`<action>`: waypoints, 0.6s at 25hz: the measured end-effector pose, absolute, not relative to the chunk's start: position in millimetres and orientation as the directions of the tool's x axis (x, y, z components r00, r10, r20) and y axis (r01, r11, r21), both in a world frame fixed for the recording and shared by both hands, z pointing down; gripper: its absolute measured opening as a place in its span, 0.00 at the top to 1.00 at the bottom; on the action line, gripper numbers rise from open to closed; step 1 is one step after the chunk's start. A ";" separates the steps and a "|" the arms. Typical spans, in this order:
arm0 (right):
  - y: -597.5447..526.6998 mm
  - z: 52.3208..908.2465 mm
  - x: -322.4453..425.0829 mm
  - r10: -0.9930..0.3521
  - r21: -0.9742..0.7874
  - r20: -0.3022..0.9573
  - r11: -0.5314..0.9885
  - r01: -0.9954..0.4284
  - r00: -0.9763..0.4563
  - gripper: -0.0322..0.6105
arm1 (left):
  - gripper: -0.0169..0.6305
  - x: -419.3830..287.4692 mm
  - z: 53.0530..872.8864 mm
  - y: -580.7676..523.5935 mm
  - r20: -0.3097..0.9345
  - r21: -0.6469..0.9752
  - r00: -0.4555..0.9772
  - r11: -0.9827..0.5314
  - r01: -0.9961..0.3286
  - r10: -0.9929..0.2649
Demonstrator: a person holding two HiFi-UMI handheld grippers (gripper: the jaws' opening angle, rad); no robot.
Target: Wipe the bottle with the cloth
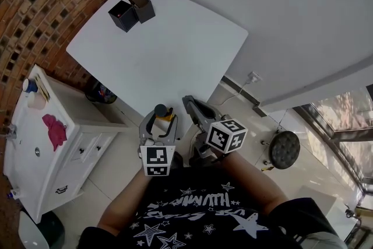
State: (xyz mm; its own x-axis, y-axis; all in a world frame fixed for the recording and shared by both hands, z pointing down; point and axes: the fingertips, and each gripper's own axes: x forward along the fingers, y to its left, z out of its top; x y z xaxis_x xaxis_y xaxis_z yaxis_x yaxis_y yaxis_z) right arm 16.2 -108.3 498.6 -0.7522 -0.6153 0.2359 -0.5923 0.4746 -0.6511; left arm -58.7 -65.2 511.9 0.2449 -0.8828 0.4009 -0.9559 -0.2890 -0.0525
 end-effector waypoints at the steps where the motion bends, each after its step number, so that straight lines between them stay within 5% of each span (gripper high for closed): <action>1: -108.4 493.6 12.2 -0.590 -0.663 0.212 0.499 -0.558 -0.779 0.89 | 0.59 -58.0 511.6 -65.3 0.387 -0.053 0.281 -0.325 -0.944 -0.878; 15: -106.7 453.5 -19.0 -0.384 -0.703 0.089 0.629 -0.331 -0.919 0.89 | 0.59 -48.9 509.3 -65.8 0.312 -0.034 0.718 -0.762 -0.646 -0.623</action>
State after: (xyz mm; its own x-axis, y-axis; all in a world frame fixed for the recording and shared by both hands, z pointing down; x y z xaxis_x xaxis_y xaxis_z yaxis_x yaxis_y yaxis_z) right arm -19.0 -106.7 453.5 -0.9190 -0.3842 0.0886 -0.3309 0.6294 -0.7031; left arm -48.9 -65.8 509.3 0.7177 -0.6225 0.3121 -0.6465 -0.7622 -0.0338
